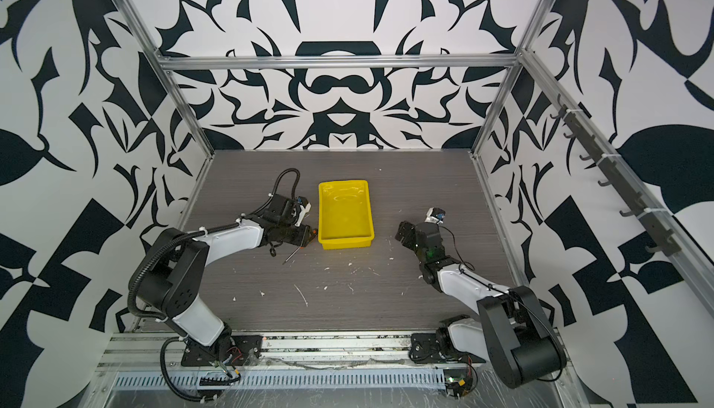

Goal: Put the screwdriver in the bin
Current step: 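Lower the open left gripper over the orange screwdriver handle, then close the left gripper on the screwdriver handle and lift it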

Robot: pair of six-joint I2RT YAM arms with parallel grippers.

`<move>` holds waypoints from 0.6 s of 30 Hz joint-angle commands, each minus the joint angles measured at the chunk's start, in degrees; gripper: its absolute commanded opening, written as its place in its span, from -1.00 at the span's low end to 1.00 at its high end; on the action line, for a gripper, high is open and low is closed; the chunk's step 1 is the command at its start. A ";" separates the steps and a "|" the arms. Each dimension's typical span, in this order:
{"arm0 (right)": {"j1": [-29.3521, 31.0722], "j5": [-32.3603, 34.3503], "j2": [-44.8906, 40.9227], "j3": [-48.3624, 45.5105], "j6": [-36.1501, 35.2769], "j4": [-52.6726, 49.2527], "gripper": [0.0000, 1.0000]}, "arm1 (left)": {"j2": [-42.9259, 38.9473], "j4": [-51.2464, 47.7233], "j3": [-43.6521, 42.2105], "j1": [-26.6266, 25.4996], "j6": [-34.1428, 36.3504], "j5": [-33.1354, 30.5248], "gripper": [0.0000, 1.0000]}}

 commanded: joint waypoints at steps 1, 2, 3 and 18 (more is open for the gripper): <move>0.38 1.21 0.20 2.10 0.47 0.78 0.95 | 1.32 -0.44 1.33 -0.91 0.03 -1.83 0.05; 0.39 1.20 0.41 2.20 0.57 0.75 0.95 | 1.40 -0.64 1.44 -1.17 0.39 -2.20 0.05; 0.38 1.22 0.59 2.25 0.69 0.73 0.95 | 1.47 -0.65 1.44 -1.40 0.51 -2.63 0.05; 0.38 1.19 1.21 2.81 0.84 0.11 0.95 | 4.12 -1.59 1.67 -3.68 1.44 -5.01 -0.26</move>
